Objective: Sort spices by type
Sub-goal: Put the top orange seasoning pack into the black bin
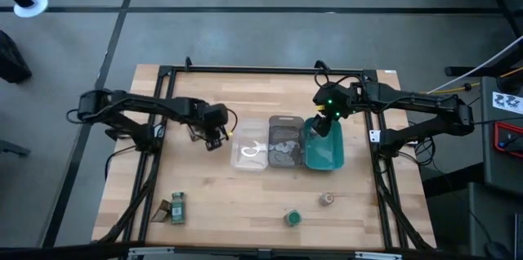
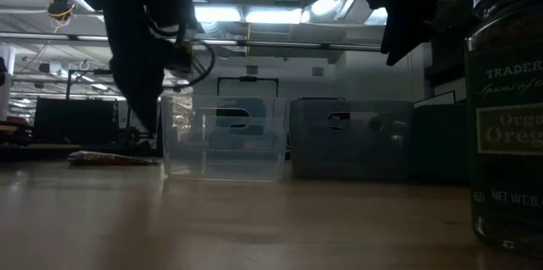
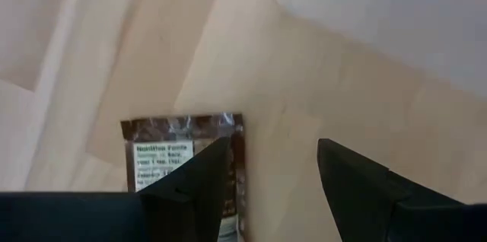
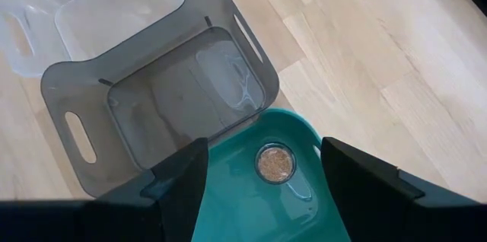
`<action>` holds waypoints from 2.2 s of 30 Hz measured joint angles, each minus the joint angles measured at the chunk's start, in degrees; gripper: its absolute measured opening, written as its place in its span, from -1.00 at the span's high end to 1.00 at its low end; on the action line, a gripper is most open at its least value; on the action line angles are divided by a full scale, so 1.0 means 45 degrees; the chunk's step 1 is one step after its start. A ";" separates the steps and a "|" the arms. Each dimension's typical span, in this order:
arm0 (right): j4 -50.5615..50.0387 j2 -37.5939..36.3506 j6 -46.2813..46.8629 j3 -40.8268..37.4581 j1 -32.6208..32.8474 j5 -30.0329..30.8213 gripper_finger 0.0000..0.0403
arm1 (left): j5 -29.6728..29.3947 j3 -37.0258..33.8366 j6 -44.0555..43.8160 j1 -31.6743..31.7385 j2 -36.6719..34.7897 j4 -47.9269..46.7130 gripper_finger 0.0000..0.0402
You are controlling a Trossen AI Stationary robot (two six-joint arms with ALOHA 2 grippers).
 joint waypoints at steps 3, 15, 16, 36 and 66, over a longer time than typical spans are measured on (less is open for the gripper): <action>-0.0005 0.0000 0.0000 0.0000 0.0000 -0.0002 -0.26 | -0.0271 0.0000 0.0077 -0.0107 0.0539 -0.0503 0.08; 0.0005 0.0000 -0.0005 0.0000 0.0000 0.0000 -0.26 | -0.1211 -0.0008 0.0044 -0.0094 0.1491 -0.2019 0.08; 0.0000 0.0000 -0.0005 -0.0002 0.0000 0.0000 -0.26 | -0.1351 -0.0010 0.0044 -0.0092 0.1601 -0.2042 0.08; 0.0005 0.0000 -0.0296 -0.0005 0.0000 0.0000 -0.26 | -0.2098 0.0039 0.0456 -0.0116 0.3369 -0.2103 0.39; 0.0000 0.0002 -0.0340 -0.0010 0.0000 0.0000 -0.26 | -0.2023 0.3776 0.1141 0.0209 0.3451 -0.5577 0.98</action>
